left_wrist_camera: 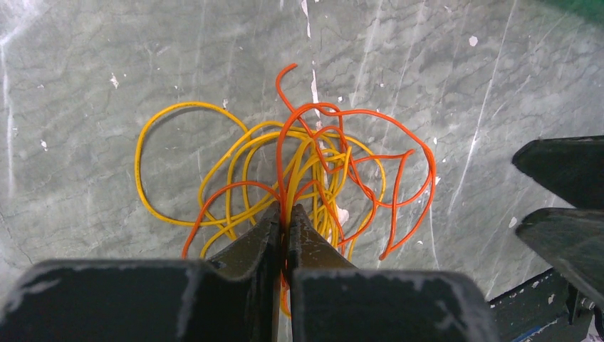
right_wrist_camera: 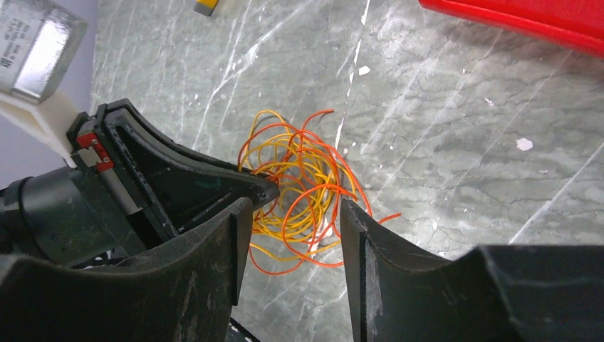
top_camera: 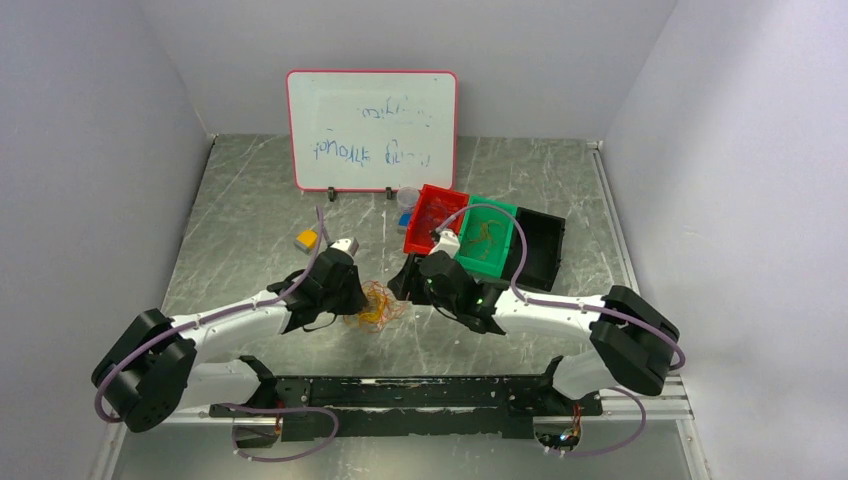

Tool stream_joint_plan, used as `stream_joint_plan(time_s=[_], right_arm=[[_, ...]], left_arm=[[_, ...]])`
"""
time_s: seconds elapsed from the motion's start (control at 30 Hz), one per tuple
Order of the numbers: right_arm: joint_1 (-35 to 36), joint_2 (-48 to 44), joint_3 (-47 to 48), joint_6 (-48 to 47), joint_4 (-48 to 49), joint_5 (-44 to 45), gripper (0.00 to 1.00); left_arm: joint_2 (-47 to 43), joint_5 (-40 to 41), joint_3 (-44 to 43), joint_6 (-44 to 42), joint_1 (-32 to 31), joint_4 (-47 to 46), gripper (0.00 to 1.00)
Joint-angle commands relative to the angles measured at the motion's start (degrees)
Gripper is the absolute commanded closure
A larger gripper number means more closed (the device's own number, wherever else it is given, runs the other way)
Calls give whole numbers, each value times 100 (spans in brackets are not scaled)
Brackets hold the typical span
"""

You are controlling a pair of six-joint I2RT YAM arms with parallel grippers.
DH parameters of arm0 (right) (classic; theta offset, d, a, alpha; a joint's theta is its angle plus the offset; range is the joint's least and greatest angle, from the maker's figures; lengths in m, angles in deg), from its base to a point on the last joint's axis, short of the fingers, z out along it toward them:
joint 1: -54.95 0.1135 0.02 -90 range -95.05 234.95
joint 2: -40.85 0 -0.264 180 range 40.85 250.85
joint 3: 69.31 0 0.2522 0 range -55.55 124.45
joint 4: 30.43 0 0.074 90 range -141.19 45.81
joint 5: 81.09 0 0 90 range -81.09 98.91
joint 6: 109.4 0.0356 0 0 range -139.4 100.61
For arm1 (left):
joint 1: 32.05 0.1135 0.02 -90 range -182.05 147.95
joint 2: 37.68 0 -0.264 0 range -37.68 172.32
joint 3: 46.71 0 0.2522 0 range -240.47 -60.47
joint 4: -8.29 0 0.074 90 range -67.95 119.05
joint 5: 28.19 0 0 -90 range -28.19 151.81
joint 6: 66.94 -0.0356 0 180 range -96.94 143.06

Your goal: Untangle the cables

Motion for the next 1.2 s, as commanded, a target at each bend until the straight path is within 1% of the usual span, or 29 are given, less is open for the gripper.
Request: stream_joint_plan(time_s=[0.0,0.23,0.53,0.73,0.83,0.9,1.0,1.03,1.17], right_arm=[[141,209,102,334,119,338,48],[331,475,267,334,91,296,49],[333,1022,373,510,345,-65,51],[331,1294,382,602,599,-114,52],[336,1418,441,615,676,-86,56],[338,1434,447,641,734,-23,60],[333,1396,450,566,666,68,68],[334,1307,421,474,595,167,73],[333,1144,381,369,431,391,84]], left_arm=[[55,-32,19,-37,-34,-280,93],[88,-2,-64,-117,-36,-281,93],[-134,-89,-54,-179,-39,-365,93],[-261,-115,-77,-220,-38,-384,93],[-324,-140,-58,-218,-35,-388,93],[-371,-119,-54,-230,-38,-349,93],[-461,-7,-24,-238,-42,-297,93],[-496,55,8,-204,-36,-258,93],[-499,124,71,-136,-40,-236,93]])
